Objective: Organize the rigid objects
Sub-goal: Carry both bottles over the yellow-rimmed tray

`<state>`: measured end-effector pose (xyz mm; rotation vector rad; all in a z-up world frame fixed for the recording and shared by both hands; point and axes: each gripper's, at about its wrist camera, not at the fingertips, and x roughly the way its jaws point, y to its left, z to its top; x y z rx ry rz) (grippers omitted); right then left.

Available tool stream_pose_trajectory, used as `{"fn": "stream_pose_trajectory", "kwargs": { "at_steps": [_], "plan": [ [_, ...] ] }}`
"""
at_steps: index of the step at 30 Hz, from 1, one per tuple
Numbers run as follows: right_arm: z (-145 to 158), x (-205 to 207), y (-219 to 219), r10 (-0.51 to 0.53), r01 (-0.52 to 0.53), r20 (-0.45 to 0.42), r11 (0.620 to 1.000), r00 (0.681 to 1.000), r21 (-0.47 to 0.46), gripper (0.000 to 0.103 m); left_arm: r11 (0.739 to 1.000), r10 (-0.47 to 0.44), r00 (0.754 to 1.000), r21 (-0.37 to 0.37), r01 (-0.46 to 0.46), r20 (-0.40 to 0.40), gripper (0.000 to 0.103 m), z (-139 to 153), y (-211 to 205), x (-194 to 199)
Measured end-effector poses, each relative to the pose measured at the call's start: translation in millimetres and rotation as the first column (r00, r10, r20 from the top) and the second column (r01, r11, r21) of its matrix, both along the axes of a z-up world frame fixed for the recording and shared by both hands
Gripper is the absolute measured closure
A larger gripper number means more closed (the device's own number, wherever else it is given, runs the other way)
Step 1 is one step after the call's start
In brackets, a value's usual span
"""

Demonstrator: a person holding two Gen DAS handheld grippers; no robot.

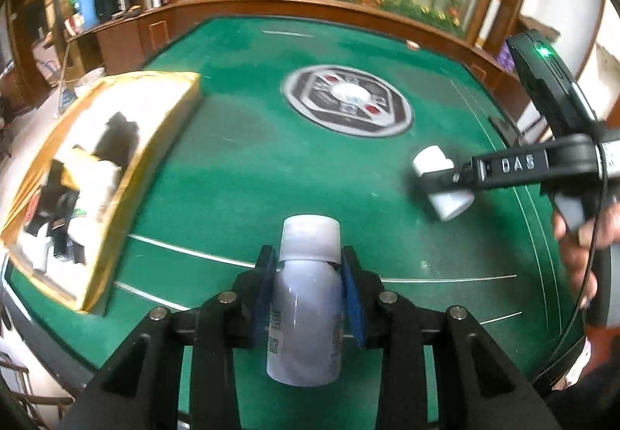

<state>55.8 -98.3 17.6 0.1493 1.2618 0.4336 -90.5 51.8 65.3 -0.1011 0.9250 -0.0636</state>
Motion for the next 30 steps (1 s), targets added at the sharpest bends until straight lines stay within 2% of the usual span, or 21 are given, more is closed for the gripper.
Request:
{"fn": "stream_pose_trajectory", "kwargs": {
  "at_steps": [3, 13, 25, 30],
  "plan": [
    [12, -8, 32, 0.067, -0.068, 0.021, 0.997, 0.997, 0.024, 0.068, 1.0, 0.021, 1.0, -0.001, -0.021, 0.013, 0.069, 5, 13, -2],
    [36, -39, 95, 0.176, -0.181, 0.071, 0.981, 0.982, 0.066, 0.067, 0.996, 0.083, 0.995, 0.017, -0.084, 0.063, 0.069, 23, 54, -18],
    [48, -45, 150, 0.253, -0.262, 0.102, 0.962, 0.962, 0.08, 0.067, 0.984, 0.167, 0.981, 0.042, -0.172, 0.101, 0.069, 31, 95, -28],
    [58, -38, 175, 0.293, -0.302, 0.126, 0.951, 0.948, 0.066, 0.067, 0.973, 0.228, 0.967, 0.017, -0.232, 0.113, 0.069, 33, 119, -27]
  ]
}}
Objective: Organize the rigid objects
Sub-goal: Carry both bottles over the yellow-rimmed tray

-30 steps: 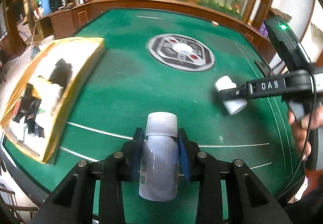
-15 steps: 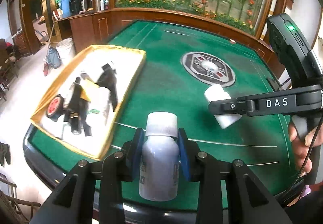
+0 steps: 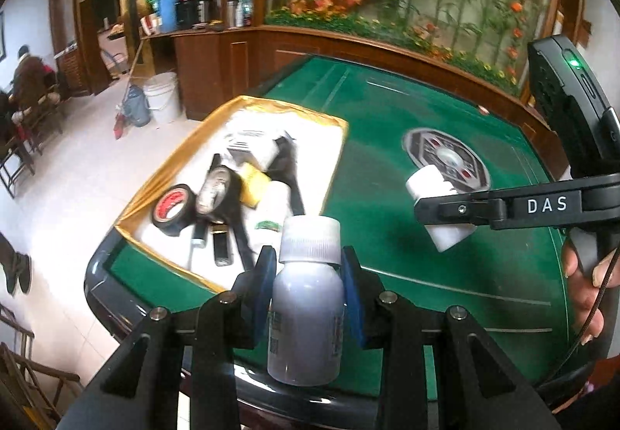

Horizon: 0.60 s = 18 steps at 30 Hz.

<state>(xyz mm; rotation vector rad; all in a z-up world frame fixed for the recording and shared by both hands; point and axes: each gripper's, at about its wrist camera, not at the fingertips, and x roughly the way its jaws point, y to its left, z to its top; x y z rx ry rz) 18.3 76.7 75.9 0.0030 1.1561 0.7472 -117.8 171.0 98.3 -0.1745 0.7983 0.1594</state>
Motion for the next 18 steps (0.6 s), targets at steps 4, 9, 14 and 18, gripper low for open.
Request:
{"fn": "stream_pose_trajectory", "kwargs": {
  "at_steps": [4, 9, 14, 18],
  "plan": [
    [7, 10, 20, 0.024, -0.023, 0.015, 1.0, 1.0, -0.011, 0.067, 0.999, 0.037, 0.999, -0.007, -0.037, 0.007, 0.069, 1, 18, 3],
    [11, 21, 45, 0.047, -0.046, 0.025, 0.999, 0.999, -0.016, 0.067, 0.997, 0.074, 0.997, -0.014, -0.074, 0.007, 0.069, 0, 35, 8],
    [12, 33, 72, 0.061, -0.06, 0.035, 0.998, 0.998, -0.028, 0.067, 0.995, 0.097, 0.995, -0.012, -0.097, 0.0, 0.069, -5, 50, 17],
    [10, 45, 94, 0.07, -0.068, 0.041, 0.997, 0.997, -0.045, 0.067, 0.992, 0.123, 0.992, -0.035, -0.123, -0.01, 0.069, -10, 65, 22]
  ]
}}
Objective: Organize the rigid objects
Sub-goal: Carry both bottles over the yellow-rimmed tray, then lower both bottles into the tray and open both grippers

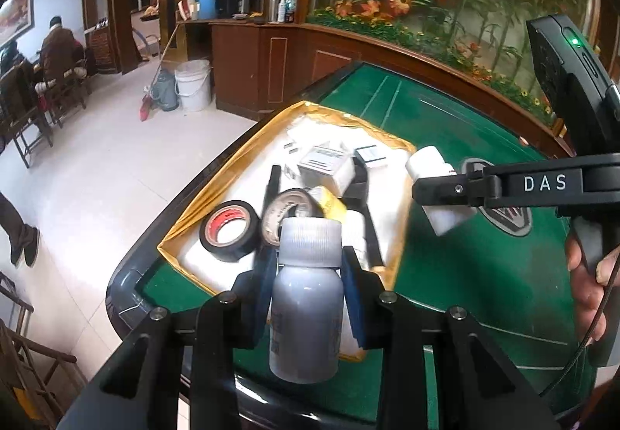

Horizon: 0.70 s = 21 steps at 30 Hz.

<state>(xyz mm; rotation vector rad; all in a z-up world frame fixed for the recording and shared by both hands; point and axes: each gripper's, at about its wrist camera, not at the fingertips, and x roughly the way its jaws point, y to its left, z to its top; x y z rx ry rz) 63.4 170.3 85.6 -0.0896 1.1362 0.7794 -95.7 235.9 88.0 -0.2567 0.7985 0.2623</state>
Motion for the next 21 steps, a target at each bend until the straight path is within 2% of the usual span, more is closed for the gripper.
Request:
{"fn": "stream_pose_trajectory", "kwargs": {
  "at_steps": [9, 15, 21],
  "plan": [
    [-11, 23, 32, 0.003, -0.003, 0.006, 1.0, 1.0, -0.018, 0.067, 0.997, 0.046, 0.998, -0.056, -0.048, -0.041, 0.069, -21, 32, 18],
    [-12, 42, 47, -0.031, 0.032, 0.011, 0.999, 0.999, -0.015, 0.067, 0.998, 0.044, 0.997, -0.049, -0.047, -0.06, 0.069, -27, 38, 35],
    [-21, 61, 56, -0.068, 0.068, 0.015, 0.996, 0.998, -0.053, 0.067, 0.999, 0.042, 0.996, -0.029, -0.044, -0.084, 0.069, -31, 39, 53]
  ]
}}
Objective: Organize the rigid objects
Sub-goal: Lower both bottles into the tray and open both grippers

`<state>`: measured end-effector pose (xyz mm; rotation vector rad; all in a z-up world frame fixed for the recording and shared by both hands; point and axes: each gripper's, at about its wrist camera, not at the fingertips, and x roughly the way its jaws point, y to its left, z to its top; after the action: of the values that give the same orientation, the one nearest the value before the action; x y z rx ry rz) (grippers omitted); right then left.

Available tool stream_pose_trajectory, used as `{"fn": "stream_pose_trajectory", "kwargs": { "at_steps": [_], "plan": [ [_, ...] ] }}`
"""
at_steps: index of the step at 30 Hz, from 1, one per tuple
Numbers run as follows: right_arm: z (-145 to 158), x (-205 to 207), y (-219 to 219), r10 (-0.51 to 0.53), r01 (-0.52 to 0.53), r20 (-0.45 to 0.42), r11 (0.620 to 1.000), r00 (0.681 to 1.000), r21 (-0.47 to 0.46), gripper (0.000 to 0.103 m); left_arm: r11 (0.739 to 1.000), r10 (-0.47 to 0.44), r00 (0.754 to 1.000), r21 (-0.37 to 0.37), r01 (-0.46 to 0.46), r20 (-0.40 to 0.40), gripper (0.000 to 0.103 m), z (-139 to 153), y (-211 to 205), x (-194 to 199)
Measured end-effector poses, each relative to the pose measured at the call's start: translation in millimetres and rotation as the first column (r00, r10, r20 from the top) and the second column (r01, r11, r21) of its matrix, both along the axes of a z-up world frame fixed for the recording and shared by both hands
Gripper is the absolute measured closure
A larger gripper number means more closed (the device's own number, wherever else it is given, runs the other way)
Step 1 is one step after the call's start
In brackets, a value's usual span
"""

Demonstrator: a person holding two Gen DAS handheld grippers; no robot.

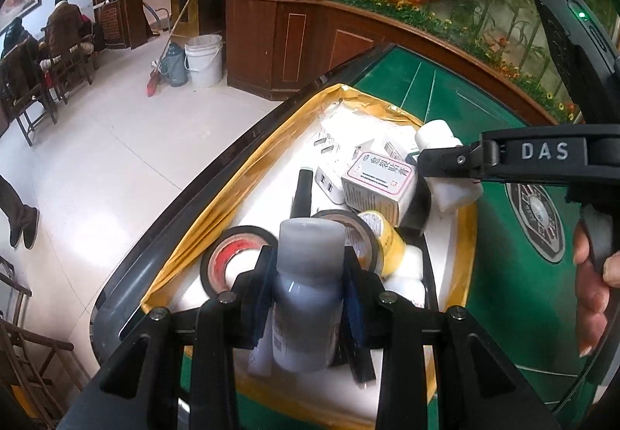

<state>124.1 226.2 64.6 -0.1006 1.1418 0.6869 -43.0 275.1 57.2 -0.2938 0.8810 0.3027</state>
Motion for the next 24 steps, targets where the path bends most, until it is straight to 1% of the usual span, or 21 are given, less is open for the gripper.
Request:
{"fn": "stream_pose_trajectory", "kwargs": {
  "at_steps": [3, 7, 12, 15, 18, 19, 23, 24],
  "plan": [
    [-5, 7, 4, 0.0, 0.0, -0.005, 1.0, 1.0, -0.002, 0.067, 1.0, -0.002, 1.0, 0.02, 0.002, -0.008, 0.069, -1, -1, 7],
    [-14, 13, 8, -0.005, 0.005, -0.007, 0.999, 1.0, -0.034, 0.067, 0.998, 0.0, 1.0, 0.059, 0.001, -0.009, 0.069, 1, -5, 11],
    [-21, 19, 8, 0.008, -0.008, -0.01, 0.999, 1.0, -0.033, 0.067, 0.995, 0.002, 1.0, 0.098, 0.001, -0.027, 0.069, 0, -9, 12],
    [-23, 20, 9, 0.022, -0.023, -0.02, 0.999, 1.0, -0.034, 0.067, 0.994, 0.012, 0.999, 0.105, -0.008, -0.033, 0.067, 0, -10, 12],
    [-22, 18, 9, 0.035, -0.036, -0.01, 0.998, 0.999, -0.042, 0.067, 0.99, 0.01, 0.999, 0.138, -0.004, -0.042, 0.059, 1, -14, 13],
    [-21, 16, 8, 0.039, -0.04, -0.009, 0.998, 0.999, -0.043, 0.067, 0.989, 0.011, 0.999, 0.145, -0.005, -0.043, 0.055, 2, -15, 12],
    [-17, 14, 1, 0.031, -0.031, -0.007, 0.999, 0.999, -0.018, 0.066, 0.989, 0.015, 1.0, 0.15, -0.01, -0.027, 0.04, 7, -18, 10],
    [-16, 13, 0, 0.034, -0.034, -0.004, 0.999, 0.999, -0.013, 0.066, 0.987, 0.012, 1.0, 0.158, -0.009, -0.019, 0.039, 9, -20, 9]
  ]
}}
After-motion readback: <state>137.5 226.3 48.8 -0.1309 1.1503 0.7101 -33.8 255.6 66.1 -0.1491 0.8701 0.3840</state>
